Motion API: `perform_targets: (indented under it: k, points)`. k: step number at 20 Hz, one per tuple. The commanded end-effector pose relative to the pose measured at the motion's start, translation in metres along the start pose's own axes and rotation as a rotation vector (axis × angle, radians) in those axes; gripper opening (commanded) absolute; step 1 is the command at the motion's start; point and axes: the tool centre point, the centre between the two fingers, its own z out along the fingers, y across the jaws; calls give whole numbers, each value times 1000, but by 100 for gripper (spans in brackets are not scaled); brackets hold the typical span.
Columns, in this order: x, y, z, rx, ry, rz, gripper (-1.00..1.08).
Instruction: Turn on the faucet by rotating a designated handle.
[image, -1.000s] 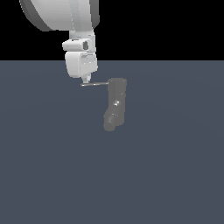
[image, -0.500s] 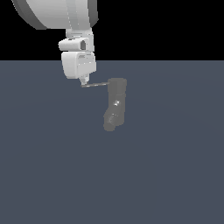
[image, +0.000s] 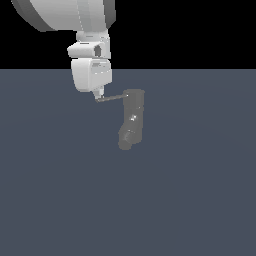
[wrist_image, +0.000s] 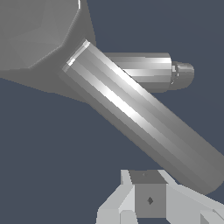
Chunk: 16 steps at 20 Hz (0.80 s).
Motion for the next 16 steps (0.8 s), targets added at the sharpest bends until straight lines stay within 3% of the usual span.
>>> perform_targets:
  k: [1, 16]
  points:
    - [11, 5, 0, -2, 2, 7, -100]
    - [43, 41, 0, -4, 1, 3, -100]
